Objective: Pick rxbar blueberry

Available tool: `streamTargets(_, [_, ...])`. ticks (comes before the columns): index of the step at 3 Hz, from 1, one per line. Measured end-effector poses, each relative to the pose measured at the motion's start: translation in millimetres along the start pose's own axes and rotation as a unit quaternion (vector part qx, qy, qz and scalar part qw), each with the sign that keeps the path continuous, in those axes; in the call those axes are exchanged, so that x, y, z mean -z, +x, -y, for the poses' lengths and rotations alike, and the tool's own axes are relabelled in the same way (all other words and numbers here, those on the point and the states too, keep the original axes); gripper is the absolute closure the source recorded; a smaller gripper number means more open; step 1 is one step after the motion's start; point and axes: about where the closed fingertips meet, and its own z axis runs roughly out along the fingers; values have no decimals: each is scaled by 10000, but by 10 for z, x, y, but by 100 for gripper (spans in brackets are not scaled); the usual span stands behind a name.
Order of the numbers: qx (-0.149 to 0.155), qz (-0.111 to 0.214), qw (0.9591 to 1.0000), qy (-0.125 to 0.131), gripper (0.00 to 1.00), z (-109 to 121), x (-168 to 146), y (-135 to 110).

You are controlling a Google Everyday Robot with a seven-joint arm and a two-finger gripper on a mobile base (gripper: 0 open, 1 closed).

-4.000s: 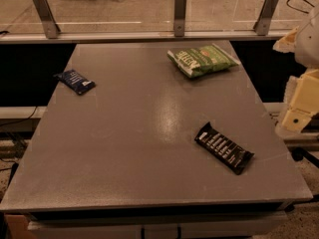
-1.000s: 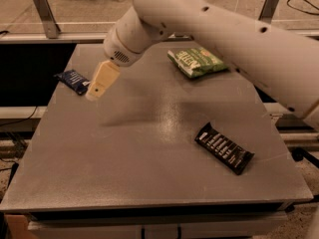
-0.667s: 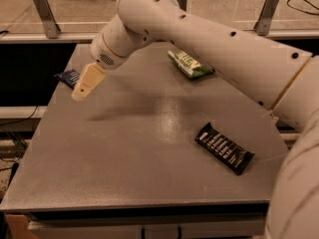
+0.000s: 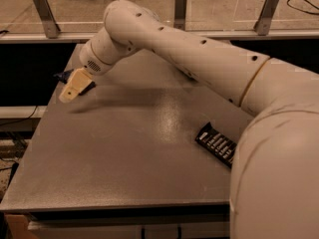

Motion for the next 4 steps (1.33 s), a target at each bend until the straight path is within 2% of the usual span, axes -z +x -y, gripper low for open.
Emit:
streamTargets(1, [-228, 107, 9997, -45, 18, 61, -174, 46])
streamTargets(2, [-410, 137, 9990, -88, 41, 91, -301, 101])
streamTargets(4, [-532, 125, 9984, -116, 87, 96, -362, 141])
